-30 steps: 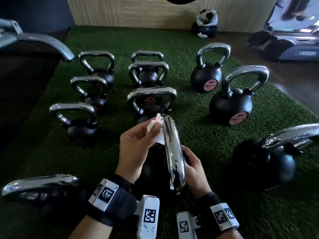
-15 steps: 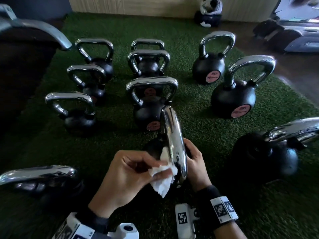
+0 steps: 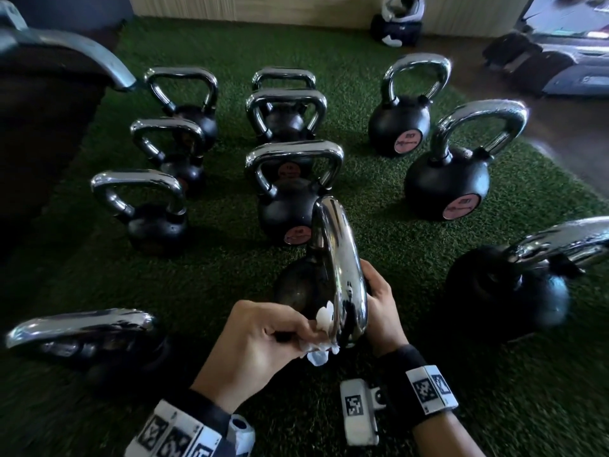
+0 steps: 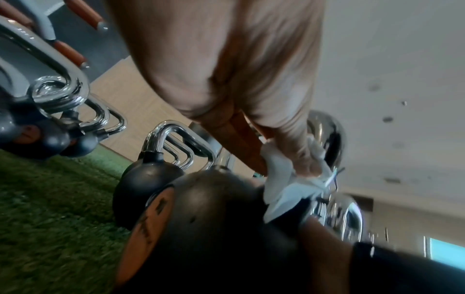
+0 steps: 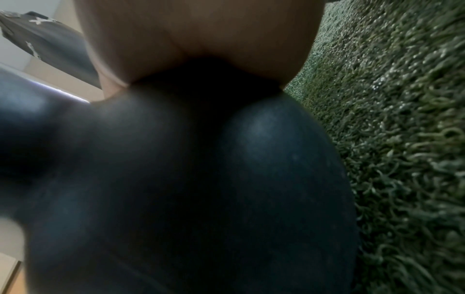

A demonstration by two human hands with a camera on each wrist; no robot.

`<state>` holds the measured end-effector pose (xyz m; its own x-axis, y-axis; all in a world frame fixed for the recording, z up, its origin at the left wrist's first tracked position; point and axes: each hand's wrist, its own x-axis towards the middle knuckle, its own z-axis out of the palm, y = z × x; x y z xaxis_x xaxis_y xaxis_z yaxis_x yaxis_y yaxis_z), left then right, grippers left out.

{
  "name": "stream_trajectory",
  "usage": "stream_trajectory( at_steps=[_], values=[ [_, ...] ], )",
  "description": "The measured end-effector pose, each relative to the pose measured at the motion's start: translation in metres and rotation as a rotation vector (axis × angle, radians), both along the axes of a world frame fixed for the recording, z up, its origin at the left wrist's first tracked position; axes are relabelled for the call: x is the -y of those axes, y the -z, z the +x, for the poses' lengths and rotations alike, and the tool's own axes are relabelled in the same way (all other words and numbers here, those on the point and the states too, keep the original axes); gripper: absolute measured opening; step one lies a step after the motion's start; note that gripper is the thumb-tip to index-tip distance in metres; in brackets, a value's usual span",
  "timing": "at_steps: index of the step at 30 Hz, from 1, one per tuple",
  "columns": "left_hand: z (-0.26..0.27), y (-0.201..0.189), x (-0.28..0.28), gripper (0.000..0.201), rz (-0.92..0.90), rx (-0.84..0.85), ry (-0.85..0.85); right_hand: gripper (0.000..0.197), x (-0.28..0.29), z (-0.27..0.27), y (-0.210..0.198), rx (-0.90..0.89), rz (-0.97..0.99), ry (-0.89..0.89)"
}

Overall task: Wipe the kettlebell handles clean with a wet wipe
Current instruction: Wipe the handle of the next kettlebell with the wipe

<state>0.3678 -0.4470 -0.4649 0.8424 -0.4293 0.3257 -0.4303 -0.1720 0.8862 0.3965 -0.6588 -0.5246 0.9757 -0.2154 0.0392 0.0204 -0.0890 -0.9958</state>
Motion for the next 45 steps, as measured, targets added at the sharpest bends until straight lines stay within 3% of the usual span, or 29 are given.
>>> stream_trajectory(
  at_steps=[5, 8, 10, 13, 17, 21, 25, 28, 30, 32, 35, 37, 40, 43, 45],
  values=[
    [-0.004, -0.011, -0.003, 0.006, 0.016, -0.036, 0.003, 0.037, 0.003, 0.000, -0.013, -0.074, -0.047, -0.026],
    [0.003, -0.023, -0.009, 0.014, -0.034, -0.153, -0.125, 0.027, 0.009, -0.011, -0.042, -0.049, -0.025, 0.039],
    [0.008, -0.032, -0.011, 0.024, -0.161, -0.262, -0.223, 0.023, 0.008, -0.027, -0.069, 0.051, -0.059, 0.094],
    [0.011, -0.050, -0.004, 0.043, -0.402, -0.458, -0.263, 0.014, -0.002, -0.049, -0.110, 0.260, -0.271, 0.115],
    [0.007, -0.074, 0.014, 0.046, -0.528, -0.531, -0.196, 0.032, -0.013, -0.066, -0.144, 0.267, -0.376, -0.018],
    [0.000, -0.091, 0.027, 0.037, -0.500, -0.517, -0.112, 0.046, -0.011, -0.073, -0.156, 0.245, -0.361, -0.108],
    [0.000, -0.095, 0.028, 0.024, -0.515, -0.533, 0.022, 0.043, -0.009, -0.075, -0.155, 0.249, -0.196, -0.103],
    [0.005, -0.087, 0.019, 0.029, -0.567, -0.483, 0.118, 0.030, -0.003, -0.074, -0.151, 0.267, -0.144, -0.015],
    [0.011, -0.071, 0.012, 0.039, -0.408, -0.349, -0.024, 0.027, 0.004, -0.073, -0.143, 0.245, -0.084, 0.031],
    [0.019, -0.050, 0.005, 0.054, -0.066, -0.202, -0.191, 0.031, 0.009, -0.072, -0.134, 0.202, -0.026, 0.039],
    [0.024, -0.017, -0.001, 0.100, 0.510, -0.183, -0.085, 0.035, 0.015, -0.072, -0.119, 0.142, 0.052, 0.056],
    [0.018, 0.004, 0.009, 0.133, 0.686, -0.218, -0.030, 0.036, 0.017, -0.072, -0.112, 0.102, 0.149, 0.056],
    [0.003, 0.027, 0.039, 0.153, 0.623, -0.093, -0.205, 0.035, 0.021, -0.067, -0.103, 0.061, 0.243, 0.071],
    [0.000, 0.038, 0.056, 0.135, 0.463, 0.016, -0.390, 0.035, 0.023, -0.059, -0.095, 0.030, 0.265, 0.087],
    [0.003, 0.039, 0.057, 0.122, 0.435, 0.083, -0.414, 0.030, 0.024, -0.054, -0.092, 0.015, 0.313, 0.099]
  ],
)
